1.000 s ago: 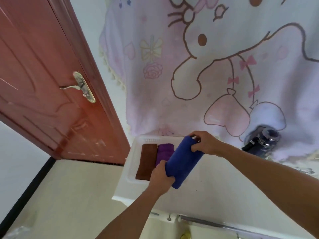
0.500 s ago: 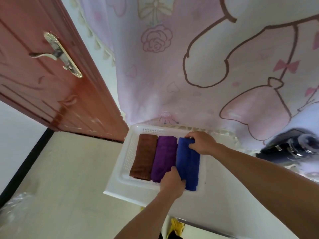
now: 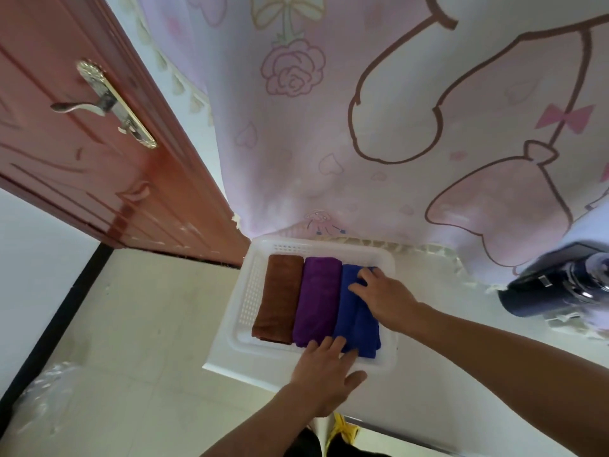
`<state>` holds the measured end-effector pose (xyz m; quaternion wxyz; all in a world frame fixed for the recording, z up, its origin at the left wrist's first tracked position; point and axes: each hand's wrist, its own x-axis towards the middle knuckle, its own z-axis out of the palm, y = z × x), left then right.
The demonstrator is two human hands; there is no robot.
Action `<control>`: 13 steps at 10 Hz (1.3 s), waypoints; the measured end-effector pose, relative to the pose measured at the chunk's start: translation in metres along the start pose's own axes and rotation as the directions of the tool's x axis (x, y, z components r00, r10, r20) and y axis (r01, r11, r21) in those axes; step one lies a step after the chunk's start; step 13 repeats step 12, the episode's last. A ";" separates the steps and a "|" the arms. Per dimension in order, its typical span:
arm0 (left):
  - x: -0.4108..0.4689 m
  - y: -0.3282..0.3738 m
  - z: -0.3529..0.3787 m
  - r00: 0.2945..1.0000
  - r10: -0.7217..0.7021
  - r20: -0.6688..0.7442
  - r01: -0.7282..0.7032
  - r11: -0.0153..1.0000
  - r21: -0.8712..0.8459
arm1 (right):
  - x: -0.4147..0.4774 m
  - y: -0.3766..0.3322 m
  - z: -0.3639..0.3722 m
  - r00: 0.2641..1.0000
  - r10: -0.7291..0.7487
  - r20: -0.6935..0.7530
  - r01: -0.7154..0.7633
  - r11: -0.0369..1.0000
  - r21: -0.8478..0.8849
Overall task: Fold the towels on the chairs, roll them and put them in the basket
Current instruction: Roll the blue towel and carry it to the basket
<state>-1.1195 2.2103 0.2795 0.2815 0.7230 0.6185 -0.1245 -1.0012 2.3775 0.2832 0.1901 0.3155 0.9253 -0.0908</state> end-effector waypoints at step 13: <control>-0.076 -0.173 -0.011 0.896 -0.424 -0.134 0.402 0.901 -0.164 | -0.090 -0.098 0.007 0.656 0.749 0.096 -0.688 0.540 0.484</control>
